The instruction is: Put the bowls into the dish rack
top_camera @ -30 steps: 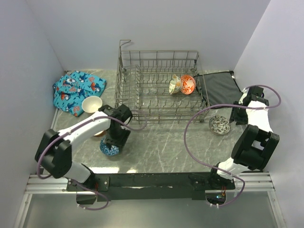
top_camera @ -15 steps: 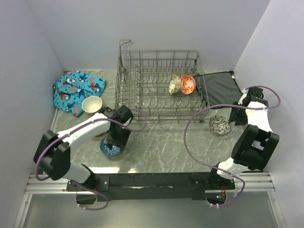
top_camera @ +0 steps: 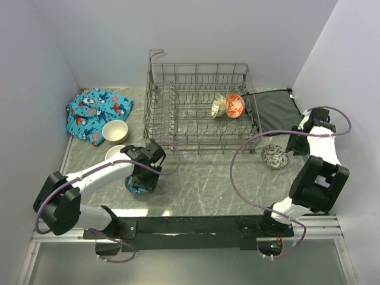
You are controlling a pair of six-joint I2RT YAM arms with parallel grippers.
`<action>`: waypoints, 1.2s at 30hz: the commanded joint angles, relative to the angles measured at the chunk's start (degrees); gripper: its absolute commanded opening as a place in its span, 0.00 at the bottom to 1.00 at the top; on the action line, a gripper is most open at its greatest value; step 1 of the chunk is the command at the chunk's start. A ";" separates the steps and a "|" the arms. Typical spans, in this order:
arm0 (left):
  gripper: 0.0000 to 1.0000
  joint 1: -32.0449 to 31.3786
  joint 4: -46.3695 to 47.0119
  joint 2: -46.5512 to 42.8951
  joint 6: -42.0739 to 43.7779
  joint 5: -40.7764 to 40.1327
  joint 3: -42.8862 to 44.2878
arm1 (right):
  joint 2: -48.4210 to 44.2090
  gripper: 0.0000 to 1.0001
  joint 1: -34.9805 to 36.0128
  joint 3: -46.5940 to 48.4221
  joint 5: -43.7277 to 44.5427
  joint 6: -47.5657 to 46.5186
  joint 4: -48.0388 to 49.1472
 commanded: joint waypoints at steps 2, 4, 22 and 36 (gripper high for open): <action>0.61 -0.78 4.11 -2.38 -0.36 -0.07 -0.30 | -0.27 0.45 -0.30 1.38 -0.99 0.61 1.63; 0.60 -0.86 4.55 -2.02 0.08 0.81 -0.47 | -0.54 0.45 -0.39 0.24 -1.34 0.70 1.90; 0.48 -4.55 6.22 8.43 1.93 4.59 -2.23 | -7.30 0.44 -0.39 -2.05 -5.74 1.49 1.03; 0.39 -4.47 3.41 5.18 2.72 -0.07 2.94 | -11.26 0.43 -0.48 -3.64 -10.13 4.22 0.23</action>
